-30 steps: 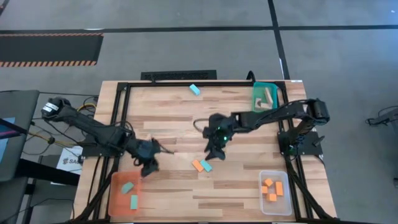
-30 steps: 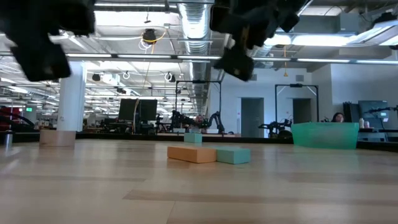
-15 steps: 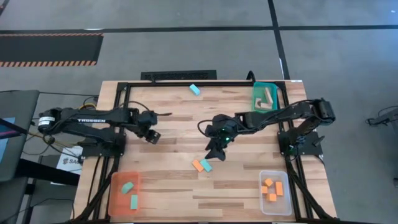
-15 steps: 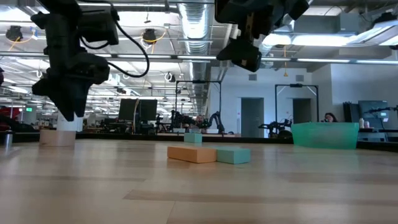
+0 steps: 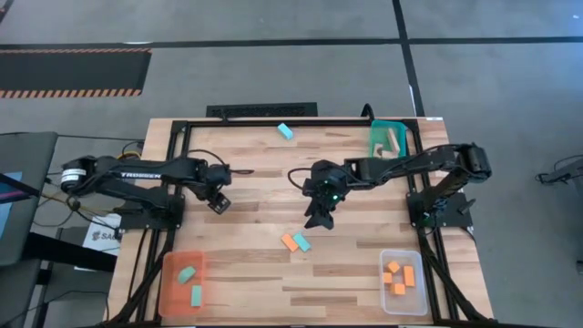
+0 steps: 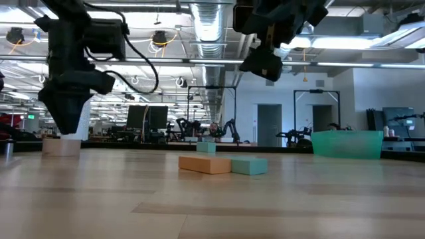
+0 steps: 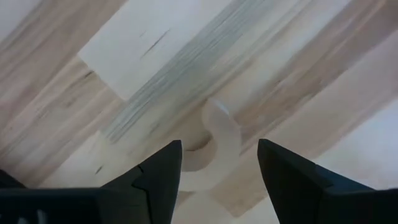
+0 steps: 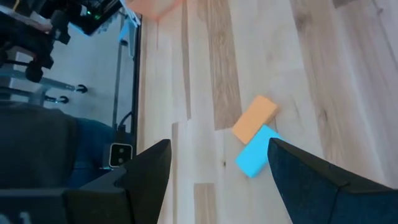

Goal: Sort & place blocks by color
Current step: Put the brown block into the green bin

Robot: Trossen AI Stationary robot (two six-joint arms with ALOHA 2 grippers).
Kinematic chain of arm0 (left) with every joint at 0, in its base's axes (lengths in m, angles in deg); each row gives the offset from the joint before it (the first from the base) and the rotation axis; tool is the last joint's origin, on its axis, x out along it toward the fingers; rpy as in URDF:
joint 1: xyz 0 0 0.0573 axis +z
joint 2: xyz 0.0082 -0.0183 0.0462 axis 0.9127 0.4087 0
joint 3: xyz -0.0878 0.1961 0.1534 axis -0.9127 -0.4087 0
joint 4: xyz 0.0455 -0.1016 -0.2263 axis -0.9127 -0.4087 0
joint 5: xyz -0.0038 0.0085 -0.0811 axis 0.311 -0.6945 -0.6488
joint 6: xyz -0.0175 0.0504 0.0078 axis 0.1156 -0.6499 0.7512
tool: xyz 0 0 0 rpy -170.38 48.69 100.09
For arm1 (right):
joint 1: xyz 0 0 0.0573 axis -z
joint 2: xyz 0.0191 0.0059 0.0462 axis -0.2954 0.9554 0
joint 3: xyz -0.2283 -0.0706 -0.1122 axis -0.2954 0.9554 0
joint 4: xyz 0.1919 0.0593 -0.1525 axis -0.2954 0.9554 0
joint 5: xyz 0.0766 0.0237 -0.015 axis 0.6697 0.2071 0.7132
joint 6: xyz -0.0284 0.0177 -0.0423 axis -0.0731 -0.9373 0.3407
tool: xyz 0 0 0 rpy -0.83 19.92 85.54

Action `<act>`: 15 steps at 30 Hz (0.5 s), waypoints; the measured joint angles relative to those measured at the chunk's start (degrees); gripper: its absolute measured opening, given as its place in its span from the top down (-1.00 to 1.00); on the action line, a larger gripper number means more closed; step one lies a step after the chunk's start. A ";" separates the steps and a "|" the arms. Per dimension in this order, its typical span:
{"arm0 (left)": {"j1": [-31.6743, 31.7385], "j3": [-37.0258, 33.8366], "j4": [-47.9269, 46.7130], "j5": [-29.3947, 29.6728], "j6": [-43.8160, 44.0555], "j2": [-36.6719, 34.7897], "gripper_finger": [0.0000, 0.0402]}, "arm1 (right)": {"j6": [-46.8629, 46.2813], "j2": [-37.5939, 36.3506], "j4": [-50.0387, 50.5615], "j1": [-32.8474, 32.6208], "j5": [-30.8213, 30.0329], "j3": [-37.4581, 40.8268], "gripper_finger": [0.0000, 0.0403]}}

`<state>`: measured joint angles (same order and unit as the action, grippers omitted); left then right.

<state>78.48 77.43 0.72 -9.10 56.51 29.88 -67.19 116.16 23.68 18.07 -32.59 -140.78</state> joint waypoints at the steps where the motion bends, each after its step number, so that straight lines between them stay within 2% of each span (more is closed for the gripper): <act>1: 0.00 -0.04 0.00 0.13 -0.48 0.77 0.01 | 0.37 0.00 0.27 0.18 0.11 0.00 -0.44; 7: 0.00 -0.04 2.82 -2.74 -1.92 6.94 0.01 | 2.07 0.02 0.70 1.10 0.77 0.00 -0.44; 12: 0.00 -0.02 2.16 -3.05 -3.89 13.07 0.01 | 3.25 0.02 1.48 1.65 1.54 0.00 -0.44; 15: -0.19 0.19 1.98 -5.22 -5.87 15.75 0.03 | 3.66 0.02 2.19 1.97 1.59 0.00 -0.44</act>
<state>78.28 77.62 2.70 -14.32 50.64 45.63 -63.52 116.18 25.87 20.03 -31.00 -140.78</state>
